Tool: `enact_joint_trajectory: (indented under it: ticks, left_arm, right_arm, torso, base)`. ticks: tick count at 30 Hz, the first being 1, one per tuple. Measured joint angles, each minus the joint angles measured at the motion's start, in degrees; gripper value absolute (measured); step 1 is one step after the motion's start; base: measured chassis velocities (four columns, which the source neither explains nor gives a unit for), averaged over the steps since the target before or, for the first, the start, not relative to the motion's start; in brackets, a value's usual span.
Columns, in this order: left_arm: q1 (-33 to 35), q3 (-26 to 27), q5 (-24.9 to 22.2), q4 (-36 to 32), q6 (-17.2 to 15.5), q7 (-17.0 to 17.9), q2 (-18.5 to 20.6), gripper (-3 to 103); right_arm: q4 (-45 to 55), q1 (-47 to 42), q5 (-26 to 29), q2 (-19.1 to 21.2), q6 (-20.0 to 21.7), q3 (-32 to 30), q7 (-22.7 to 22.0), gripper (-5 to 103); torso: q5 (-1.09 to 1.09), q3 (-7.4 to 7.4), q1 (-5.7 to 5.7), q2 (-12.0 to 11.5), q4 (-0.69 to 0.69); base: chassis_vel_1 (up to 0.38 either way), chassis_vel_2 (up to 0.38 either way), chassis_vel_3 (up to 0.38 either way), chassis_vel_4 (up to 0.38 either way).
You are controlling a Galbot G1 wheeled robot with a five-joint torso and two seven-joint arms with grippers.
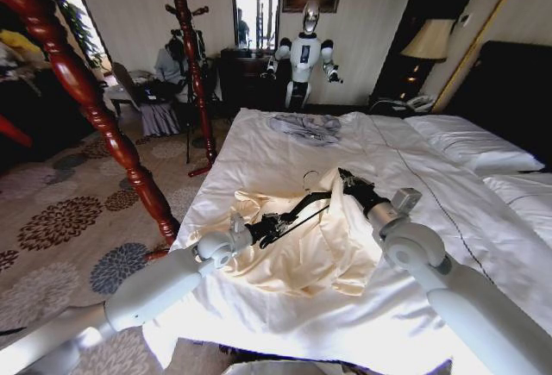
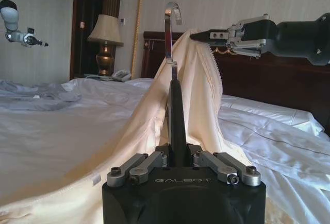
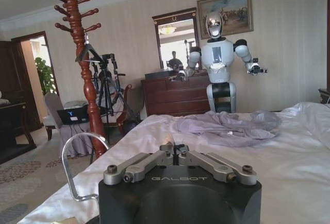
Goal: Pick up the clothes from the bed and hang them on the clothes hanger.
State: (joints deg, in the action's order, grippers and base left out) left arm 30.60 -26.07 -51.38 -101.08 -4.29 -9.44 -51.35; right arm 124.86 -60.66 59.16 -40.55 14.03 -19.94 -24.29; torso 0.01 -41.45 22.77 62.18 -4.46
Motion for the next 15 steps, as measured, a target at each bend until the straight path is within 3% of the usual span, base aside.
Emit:
enact_joint_trajectory:
  ticks: [15]
  left_arm:
    - [-1.17, -0.79, -1.05, 1.21, -0.26, 0.55, -2.11, 15]
  right_arm:
    - [3.78, -5.40, -0.55, -0.16, 0.83, -0.79, 2.11, 0]
  torso:
    - [-0.01, 0.00, 0.00, 0.00, -0.01]
  base:
    - [0.000, 0.000, 0.000, 0.000]
